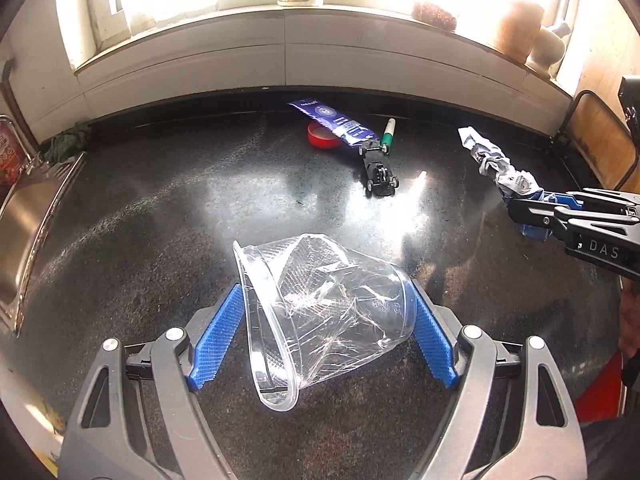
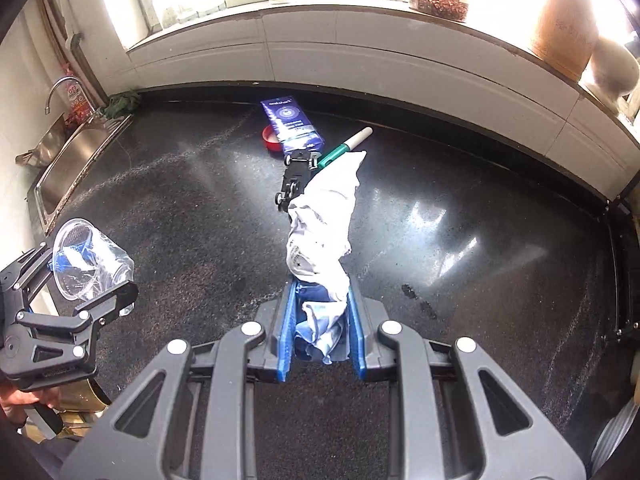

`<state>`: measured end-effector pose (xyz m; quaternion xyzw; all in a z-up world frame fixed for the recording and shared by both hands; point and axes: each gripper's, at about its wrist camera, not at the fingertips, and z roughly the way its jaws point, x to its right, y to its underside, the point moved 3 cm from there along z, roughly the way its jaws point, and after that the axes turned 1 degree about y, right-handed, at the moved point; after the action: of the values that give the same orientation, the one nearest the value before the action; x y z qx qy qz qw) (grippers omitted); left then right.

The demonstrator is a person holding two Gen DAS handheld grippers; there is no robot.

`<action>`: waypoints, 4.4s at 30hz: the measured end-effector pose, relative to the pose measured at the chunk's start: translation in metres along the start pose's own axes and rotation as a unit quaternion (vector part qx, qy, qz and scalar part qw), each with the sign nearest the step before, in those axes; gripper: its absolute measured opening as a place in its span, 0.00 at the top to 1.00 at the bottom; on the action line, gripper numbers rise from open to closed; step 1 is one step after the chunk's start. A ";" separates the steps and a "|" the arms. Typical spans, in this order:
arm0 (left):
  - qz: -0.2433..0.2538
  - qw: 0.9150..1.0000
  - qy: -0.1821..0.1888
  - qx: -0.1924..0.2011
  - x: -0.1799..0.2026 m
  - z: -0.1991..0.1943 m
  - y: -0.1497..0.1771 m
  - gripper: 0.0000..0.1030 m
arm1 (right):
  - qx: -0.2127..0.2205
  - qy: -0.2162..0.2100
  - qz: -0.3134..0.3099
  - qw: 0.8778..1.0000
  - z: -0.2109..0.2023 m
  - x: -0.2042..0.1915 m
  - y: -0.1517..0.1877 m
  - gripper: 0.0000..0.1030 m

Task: Collect trash
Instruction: 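Carry cup and cloth to the bin and release both, then move both open tools back over the counter, then grasp the black toy car with left tool while right tool grasps green marker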

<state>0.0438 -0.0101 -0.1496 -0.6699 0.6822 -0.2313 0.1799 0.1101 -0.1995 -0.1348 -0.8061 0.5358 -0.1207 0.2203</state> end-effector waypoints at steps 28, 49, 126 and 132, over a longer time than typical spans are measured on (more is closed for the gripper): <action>-0.314 0.915 -0.254 0.009 -0.269 -0.197 0.246 0.23 | -0.047 -0.304 -0.376 0.874 -0.024 -0.456 0.059 0.77; -0.426 0.883 -0.191 -0.037 -0.360 -0.101 0.404 0.23 | -0.230 -0.293 -0.425 0.825 0.110 -0.599 0.181 0.77; 0.011 1.000 -0.008 -0.022 0.053 0.095 -0.087 0.07 | -0.016 -0.004 0.068 0.998 0.055 0.076 -0.105 0.20; -0.002 0.999 -0.016 -0.045 0.050 0.153 -0.102 0.07 | -0.061 -0.016 0.039 0.997 0.139 0.079 -0.147 0.20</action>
<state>0.2115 -0.0713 -0.2168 -0.6824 0.6874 -0.1906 0.1598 0.3207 -0.1923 -0.1883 -0.7982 0.5698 -0.0664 0.1836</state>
